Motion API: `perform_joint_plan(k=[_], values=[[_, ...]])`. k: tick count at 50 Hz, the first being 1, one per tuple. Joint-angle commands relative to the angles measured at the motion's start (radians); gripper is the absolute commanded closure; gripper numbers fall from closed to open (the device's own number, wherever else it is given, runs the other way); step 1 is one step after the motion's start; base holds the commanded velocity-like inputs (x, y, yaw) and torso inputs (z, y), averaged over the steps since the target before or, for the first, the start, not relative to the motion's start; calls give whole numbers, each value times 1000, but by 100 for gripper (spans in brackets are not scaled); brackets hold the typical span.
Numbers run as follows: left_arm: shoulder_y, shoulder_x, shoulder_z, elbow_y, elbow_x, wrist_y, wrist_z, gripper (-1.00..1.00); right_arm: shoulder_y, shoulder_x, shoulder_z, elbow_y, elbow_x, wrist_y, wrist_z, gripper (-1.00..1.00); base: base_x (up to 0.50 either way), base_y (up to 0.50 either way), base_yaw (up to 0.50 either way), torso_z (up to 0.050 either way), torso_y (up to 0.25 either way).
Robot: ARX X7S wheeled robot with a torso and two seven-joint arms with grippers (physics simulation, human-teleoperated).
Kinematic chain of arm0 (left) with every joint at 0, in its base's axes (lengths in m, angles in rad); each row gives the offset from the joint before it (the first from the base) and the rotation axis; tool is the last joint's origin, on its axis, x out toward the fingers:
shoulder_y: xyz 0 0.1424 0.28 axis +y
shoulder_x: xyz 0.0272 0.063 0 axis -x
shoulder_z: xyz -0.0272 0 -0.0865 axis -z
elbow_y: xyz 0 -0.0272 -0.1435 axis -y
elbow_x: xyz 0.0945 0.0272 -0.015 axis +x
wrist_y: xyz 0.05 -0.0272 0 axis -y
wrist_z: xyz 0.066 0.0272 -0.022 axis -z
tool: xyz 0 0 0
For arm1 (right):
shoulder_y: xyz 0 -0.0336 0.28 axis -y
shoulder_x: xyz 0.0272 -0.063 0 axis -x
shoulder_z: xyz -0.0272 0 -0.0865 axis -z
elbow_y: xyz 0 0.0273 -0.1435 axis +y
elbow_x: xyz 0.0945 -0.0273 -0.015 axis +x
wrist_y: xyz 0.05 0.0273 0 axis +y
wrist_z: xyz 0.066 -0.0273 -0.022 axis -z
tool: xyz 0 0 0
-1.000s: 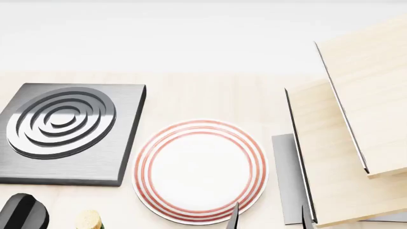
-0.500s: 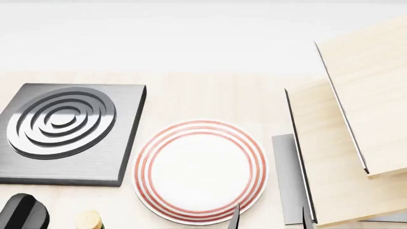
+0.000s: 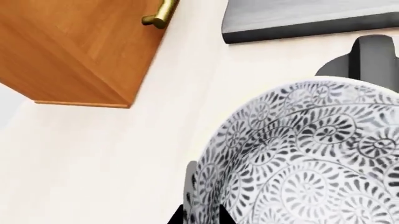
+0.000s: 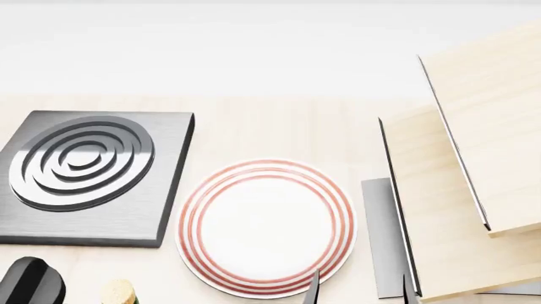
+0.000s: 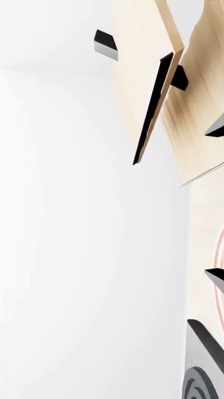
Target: Pick up the akita bowl and put it on the plate.
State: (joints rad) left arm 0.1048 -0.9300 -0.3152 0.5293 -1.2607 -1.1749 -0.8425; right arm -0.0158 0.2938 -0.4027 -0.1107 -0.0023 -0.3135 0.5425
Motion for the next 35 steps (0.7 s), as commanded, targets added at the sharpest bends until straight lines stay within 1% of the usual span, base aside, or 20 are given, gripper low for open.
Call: perform_joint_plan(k=[1,7,17,22,26,28,30,32,33,35], values=[[75,-8,-103,105,11,27,-2,100,1,4,-2,-8,2,4,4,-100,0,0,0,0,0],[112,-7,-168,176,-7,36,-19,100,1,4,-4,-7,0,5,6,-100,0,0,0,0,0],[119,-10,-246,239,-42,68,7,100,3,6,-5,-1,6,0,8,-100,0,0,0,0,0],[106,-10,-239,236,-38,80,18,100,2,7,-7,2,6,-4,10,-100,0,0,0,0,0],[111,2,-281,243,-40,110,54,100,6,6,-9,10,9,-4,9,-100,0,0,0,0,0],[107,3,-291,242,-46,112,45,100,8,6,-9,12,11,-4,8,-100,0,0,0,0,0],[107,7,-314,245,-51,126,64,100,8,6,-11,14,9,-5,9,-100,0,0,0,0,0],[109,4,-309,241,-59,130,99,100,9,6,-12,15,9,-5,10,-100,0,0,0,0,0],[99,10,-304,231,-46,136,85,100,8,6,-12,14,8,-6,11,-100,0,0,0,0,0],[100,12,-304,227,-50,145,116,100,9,6,-12,16,9,-6,11,-100,0,0,0,0,0]])
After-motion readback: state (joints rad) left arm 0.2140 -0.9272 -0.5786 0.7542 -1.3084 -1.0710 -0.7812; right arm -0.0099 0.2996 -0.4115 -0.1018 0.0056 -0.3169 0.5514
